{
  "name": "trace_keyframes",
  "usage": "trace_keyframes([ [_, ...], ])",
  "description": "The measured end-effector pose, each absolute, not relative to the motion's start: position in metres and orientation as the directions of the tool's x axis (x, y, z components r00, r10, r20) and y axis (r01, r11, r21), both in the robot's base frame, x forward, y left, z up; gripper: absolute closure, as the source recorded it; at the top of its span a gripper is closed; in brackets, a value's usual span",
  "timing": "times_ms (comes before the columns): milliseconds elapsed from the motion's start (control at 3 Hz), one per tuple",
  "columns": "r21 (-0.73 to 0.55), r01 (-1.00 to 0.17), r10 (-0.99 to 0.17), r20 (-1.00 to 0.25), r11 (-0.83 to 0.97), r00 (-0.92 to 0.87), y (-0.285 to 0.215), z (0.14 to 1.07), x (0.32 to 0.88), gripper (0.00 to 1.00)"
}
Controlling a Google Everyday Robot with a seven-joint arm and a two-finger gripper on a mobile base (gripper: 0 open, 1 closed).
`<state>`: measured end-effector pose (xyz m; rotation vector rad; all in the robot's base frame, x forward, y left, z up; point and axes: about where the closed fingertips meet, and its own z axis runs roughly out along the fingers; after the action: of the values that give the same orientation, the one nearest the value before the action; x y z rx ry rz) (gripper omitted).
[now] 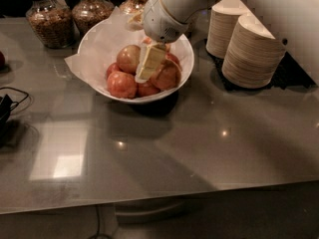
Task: Pick apple from white bowl
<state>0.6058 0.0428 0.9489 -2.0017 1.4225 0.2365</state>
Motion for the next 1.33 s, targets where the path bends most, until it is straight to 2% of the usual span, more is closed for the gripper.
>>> trace_keyframes([
  [1333, -0.425, -0.858, -0.782, -0.412, -0.289, 0.467, 0.044, 0.919, 0.643, 0.16],
])
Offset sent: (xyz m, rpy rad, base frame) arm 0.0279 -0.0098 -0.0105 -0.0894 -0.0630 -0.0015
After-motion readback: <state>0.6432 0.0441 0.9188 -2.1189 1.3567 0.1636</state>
